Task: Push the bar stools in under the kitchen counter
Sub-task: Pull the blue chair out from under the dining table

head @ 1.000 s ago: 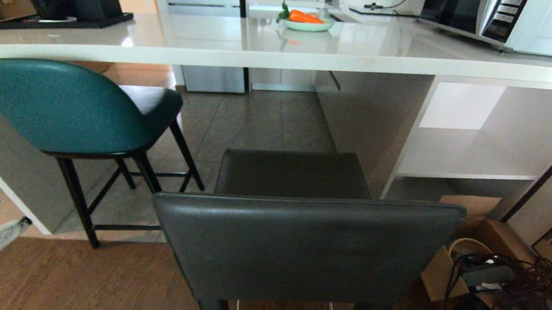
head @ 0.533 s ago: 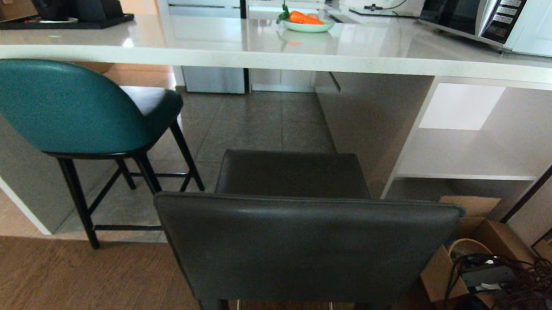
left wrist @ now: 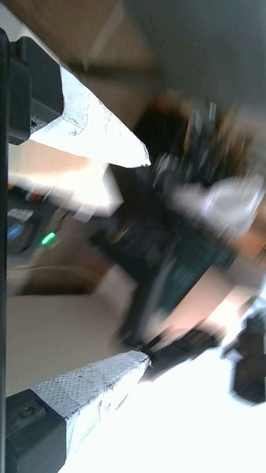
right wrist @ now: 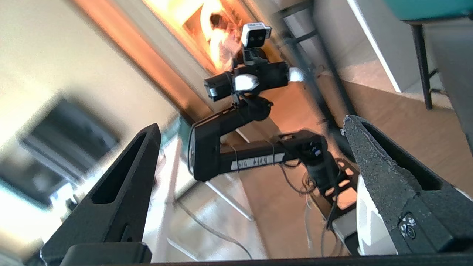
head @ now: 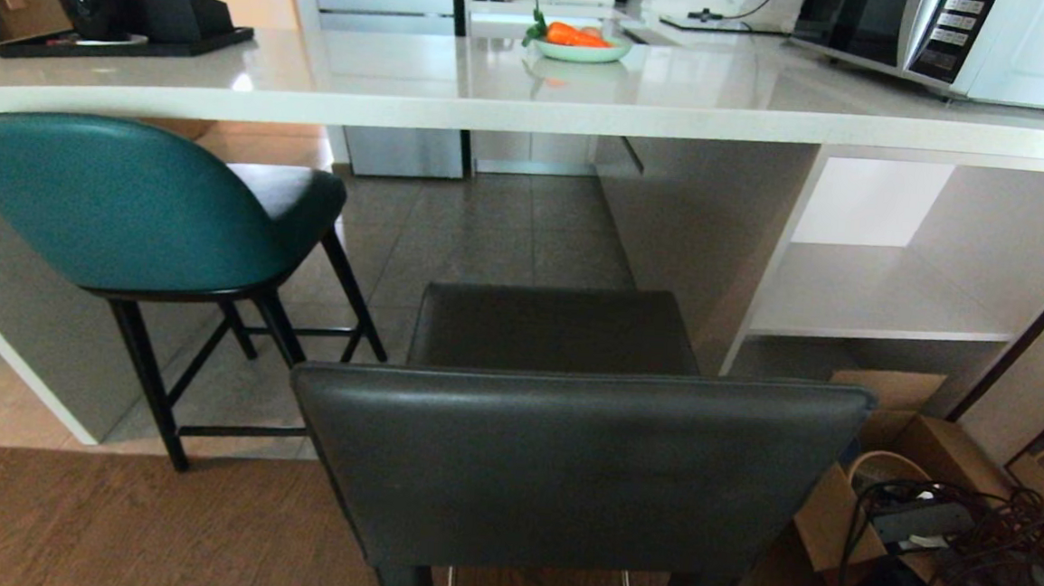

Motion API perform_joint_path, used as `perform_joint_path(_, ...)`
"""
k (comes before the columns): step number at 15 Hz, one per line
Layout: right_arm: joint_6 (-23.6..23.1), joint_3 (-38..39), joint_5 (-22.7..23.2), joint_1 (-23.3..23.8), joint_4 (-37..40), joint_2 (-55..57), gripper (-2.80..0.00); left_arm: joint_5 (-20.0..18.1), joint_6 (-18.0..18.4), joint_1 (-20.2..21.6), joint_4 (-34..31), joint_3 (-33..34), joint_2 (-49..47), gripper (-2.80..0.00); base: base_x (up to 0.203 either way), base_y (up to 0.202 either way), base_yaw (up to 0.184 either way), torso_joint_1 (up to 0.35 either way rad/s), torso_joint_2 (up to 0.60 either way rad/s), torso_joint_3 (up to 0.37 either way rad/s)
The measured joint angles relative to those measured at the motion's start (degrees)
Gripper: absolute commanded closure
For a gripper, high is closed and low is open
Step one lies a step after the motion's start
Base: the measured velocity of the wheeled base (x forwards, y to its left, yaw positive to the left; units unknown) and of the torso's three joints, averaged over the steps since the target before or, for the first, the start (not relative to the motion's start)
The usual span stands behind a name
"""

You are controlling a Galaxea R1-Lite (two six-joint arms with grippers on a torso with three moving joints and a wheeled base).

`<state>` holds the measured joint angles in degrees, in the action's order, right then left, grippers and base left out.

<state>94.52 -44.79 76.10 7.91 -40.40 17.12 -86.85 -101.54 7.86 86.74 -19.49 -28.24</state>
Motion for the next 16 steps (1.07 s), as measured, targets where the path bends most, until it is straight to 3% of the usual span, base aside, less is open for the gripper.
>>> perform_joint_path(2,0.1,-3.0,2.5,-0.4,0.0,-0.8,-2.8,-0.2,-2.0,-5.3,-2.6,-2.7,7.3,-2.8,0.0,0.0,0.0,0.0,0.0,0.0)
perform_joint_path(4,-0.1,-4.2,3.3,-0.6,-0.1,-0.6,-2.8,-0.3,-2.9,-7.3,-4.2,-4.9,12.6,-2.8,0.0,0.0,0.0,0.0,0.0,0.0)
perform_joint_path(6,-0.2,-5.0,4.9,-2.3,-0.1,-0.3,-2.8,-0.3,-3.0,-7.4,-4.3,-5.1,16.2,-2.8,0.0,0.0,0.0,0.0,0.0,0.0)
perform_joint_path(9,-0.2,-2.4,7.8,-8.6,-0.3,-3.1,-2.8,-0.4,-3.0,-7.3,-4.3,-2.4,21.6,-2.8,0.0,0.0,0.0,0.0,0.0,0.0)
perform_joint_path(12,-0.2,3.7,7.9,-8.8,-0.2,-10.4,-2.8,-0.4,-2.7,-7.6,-0.9,2.8,25.9,-2.8,0.0,0.0,0.0,0.0,0.0,0.0)
perform_joint_path(14,-2.4,8.2,5.6,-8.4,-0.5,-14.1,-2.8,0.3,-0.8,-7.5,-0.8,5.2,27.0,-2.8,0.0,0.0,0.0,0.0,0.0,0.0)
perform_joint_path(16,-9.2,13.3,-1.6,-8.2,-0.5,-15.9,-2.8,5.8,1.6,-7.6,-0.3,8.3,27.5,-2.8,0.0,0.0,0.0,0.0,0.0,0.0)
